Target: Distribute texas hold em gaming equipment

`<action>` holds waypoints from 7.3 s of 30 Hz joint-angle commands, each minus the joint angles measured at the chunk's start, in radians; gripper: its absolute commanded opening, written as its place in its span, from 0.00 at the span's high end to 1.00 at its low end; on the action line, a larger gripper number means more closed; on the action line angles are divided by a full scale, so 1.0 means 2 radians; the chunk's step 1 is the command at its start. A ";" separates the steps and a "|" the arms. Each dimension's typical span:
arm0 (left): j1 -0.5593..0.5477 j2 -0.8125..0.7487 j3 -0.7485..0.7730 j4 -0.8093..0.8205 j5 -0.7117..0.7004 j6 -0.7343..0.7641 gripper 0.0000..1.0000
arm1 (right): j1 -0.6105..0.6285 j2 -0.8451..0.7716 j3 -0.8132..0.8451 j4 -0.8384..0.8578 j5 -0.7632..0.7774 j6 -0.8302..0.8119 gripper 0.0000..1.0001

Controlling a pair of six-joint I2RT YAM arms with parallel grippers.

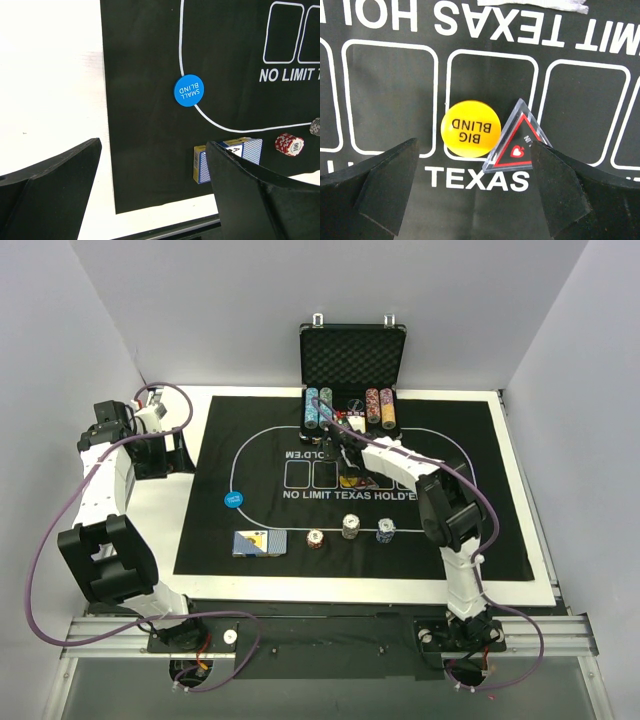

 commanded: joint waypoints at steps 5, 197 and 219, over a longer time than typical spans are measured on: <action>-0.001 -0.011 0.015 -0.002 -0.008 0.014 0.03 | 0.002 0.018 0.017 0.034 -0.014 -0.020 0.13; 0.000 -0.040 0.011 -0.031 0.009 0.059 0.03 | -0.124 -0.195 -0.296 0.006 0.064 0.180 0.42; 0.001 -0.044 0.026 -0.041 0.005 0.057 0.03 | -0.044 -0.150 -0.194 -0.003 -0.003 0.124 0.34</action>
